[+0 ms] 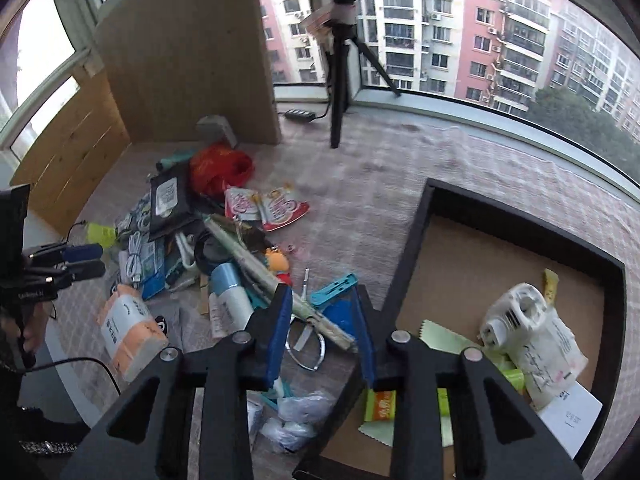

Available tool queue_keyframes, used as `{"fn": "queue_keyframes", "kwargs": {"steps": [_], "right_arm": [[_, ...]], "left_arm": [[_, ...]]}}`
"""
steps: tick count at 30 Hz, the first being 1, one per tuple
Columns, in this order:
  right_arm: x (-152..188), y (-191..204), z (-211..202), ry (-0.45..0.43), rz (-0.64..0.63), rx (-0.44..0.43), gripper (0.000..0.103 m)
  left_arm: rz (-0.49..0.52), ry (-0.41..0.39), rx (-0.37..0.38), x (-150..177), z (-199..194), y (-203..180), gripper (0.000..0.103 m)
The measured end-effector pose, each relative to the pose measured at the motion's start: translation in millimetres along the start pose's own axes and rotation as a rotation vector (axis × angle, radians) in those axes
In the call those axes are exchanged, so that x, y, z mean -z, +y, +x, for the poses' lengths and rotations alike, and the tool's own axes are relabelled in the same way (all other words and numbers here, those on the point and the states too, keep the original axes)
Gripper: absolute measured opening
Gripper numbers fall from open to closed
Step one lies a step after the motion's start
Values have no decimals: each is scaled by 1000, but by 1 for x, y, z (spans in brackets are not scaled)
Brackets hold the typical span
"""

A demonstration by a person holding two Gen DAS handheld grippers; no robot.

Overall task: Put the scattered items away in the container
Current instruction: 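Grasp the yellow shuttlecock with the left gripper while the right grasps the white-blue bottle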

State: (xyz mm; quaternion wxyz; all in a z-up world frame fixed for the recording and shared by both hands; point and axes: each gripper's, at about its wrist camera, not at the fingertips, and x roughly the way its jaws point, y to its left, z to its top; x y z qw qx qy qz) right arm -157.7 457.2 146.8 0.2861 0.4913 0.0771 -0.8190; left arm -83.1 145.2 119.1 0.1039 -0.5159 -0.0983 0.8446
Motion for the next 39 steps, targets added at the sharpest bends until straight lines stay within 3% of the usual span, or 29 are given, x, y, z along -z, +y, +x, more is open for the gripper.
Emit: {"fn": "queue_keyframes", "kwargs": {"steps": [6,12,16,22,27,32,36,39], "right_arm": [[-3,47,30,66,-82,-77,26],[1,93,57,152,-187,-128,26],[8,99,72,199,-216,-79,26],[18,76,82,254,-174,-57,26],[20,68,90,278,-164,-62,32],[16,71,101,302,-189,-100,47],[13,77,115,328,-219,-94,47],[10,81,121,331,-231,-97,47]], "left_arm": [[-178,-25,-82,25,-18,82,50],[-276,-47,-114,36,-22,124,49],[-295,-34,-112,36,-12,135,49],[-279,-8,-104,33,0,138,49],[-253,6,-98,31,-1,140,49],[-232,20,-89,29,0,144,49],[-232,17,-115,22,5,150,49],[-262,19,-88,17,13,156,49]]}}
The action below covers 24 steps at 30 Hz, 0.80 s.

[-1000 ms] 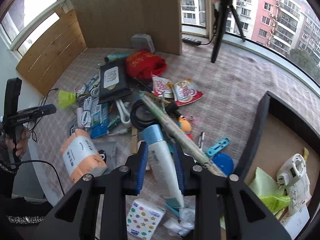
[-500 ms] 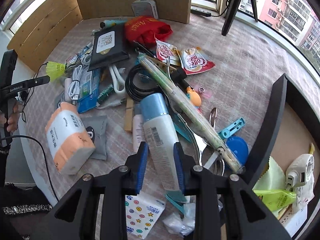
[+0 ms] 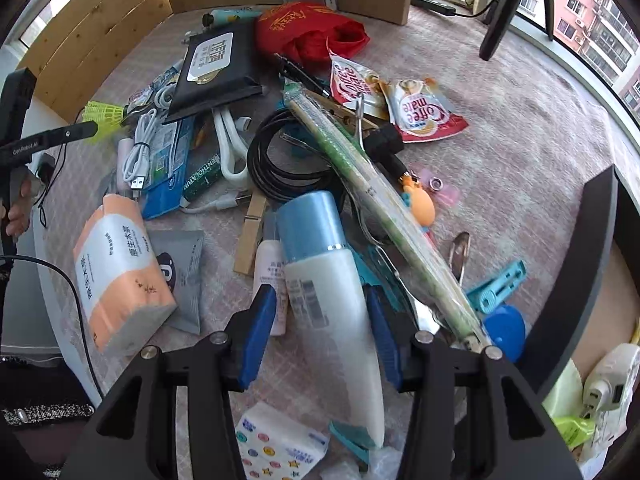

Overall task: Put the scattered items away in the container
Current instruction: 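Grasp the yellow shuttlecock with the left gripper while the right grasps the white-blue bottle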

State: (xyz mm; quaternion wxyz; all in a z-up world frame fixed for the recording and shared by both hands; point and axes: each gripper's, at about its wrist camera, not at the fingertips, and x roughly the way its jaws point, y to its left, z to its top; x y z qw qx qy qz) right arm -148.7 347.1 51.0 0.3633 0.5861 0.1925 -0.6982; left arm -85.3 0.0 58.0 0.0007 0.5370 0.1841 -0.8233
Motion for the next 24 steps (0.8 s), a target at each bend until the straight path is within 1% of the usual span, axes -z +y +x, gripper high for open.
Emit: {"fn": "queue_keyframes", "kwargs": {"steps": [1,2,3,4,5,6,8,10,12,14,19,24], "right_arm": [[-1,1,1,3,-4,-8,47],[-2,2,2,4,-4,-19,46],[-2,4,1,1,-6,-21,44],[-2,5,0,-3,-8,-19,38],[-1,5,-2,-6,-5,-14,31],[0,5,-3,-10,2,-23,30],[3,6,-5,-14,15,-47,30],[6,11,-4,-11,0,-31,30],[4,15,-4,-11,-1,-12,30],[3,15,-7,-26,20,-6,29],[5,20,-36,-111,43,-38,29],[12,12,-76,-212,109,-70,29]], "left_arm": [[-7,6,1,-2,3,1,48],[-11,8,2,-3,5,1,44],[-13,13,0,-3,7,2,32],[-17,20,-9,-3,9,2,20],[-22,26,-16,-2,11,3,14],[-29,27,-19,-1,12,5,10],[-37,14,-13,2,10,7,9],[-32,9,-9,4,8,6,3],[-26,-5,-17,5,4,5,1],[-27,-15,-1,5,-2,5,1],[-24,-59,17,9,-27,4,1],[-7,-102,50,11,-56,-6,1]]}}
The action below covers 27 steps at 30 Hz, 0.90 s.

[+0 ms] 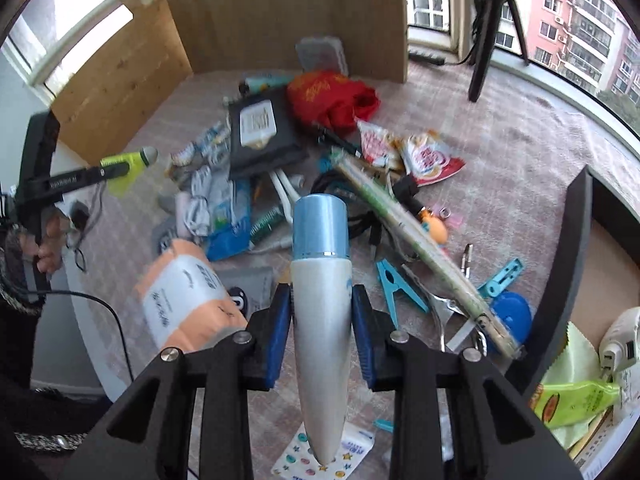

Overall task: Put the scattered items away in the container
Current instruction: 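Grasp the yellow shuttlecock with the left gripper while the right grasps the white-blue bottle, then drop the shuttlecock and white-blue bottle into the tray, opening both grippers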

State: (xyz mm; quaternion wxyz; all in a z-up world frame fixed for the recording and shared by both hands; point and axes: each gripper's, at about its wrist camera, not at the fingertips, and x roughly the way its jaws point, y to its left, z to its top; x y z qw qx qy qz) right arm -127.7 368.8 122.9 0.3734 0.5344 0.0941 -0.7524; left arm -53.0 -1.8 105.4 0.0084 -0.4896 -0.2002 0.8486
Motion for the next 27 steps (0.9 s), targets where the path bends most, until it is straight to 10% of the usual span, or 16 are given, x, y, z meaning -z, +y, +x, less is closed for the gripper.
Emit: {"fn": "queue_keyframes", "kwargs": {"steps": [27], "right_arm": [[118,-248,-196,-219,564,436,29]], "left_arm": [[534,133,472,-5,74,-410,1]]}}
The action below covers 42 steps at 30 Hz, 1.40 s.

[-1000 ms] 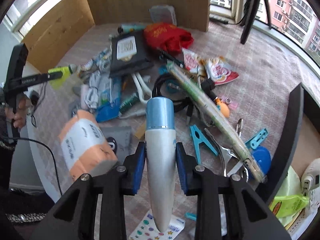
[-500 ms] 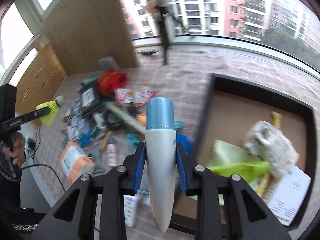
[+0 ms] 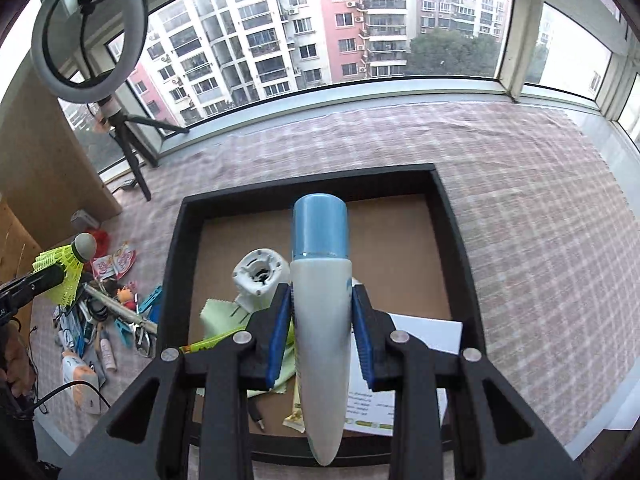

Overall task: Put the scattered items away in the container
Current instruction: 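Drop the shuttlecock and white-blue bottle into the tray, opening both grippers, then grasp the orange-white tissue pack between both grippers from opposite sides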

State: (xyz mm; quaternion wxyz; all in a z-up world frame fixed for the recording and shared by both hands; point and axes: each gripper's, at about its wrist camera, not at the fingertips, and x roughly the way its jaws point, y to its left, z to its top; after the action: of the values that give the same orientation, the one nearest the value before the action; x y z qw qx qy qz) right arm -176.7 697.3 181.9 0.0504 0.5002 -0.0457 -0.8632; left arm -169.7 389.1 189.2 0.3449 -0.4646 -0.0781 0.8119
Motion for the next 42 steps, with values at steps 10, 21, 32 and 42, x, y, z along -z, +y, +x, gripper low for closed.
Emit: {"fn": "queue_keyframes", "kwargs": {"steps": [10,21,32,42], "right_arm": [[-21,-25,-14,-109,46,95,58],[-10,29,-9,-99,-64,-43,58],[37,125,9,27,-231,-221,45],[113,210,17,162,-382,-321,45]], "left_arm": [[79,-13,6,-36,33,-45,74],[16,-22,-90,-17,-19,22,62],[-3,-5,-223,41,-97,83,60],[-124,46,-299,115,-149,141,60]]}}
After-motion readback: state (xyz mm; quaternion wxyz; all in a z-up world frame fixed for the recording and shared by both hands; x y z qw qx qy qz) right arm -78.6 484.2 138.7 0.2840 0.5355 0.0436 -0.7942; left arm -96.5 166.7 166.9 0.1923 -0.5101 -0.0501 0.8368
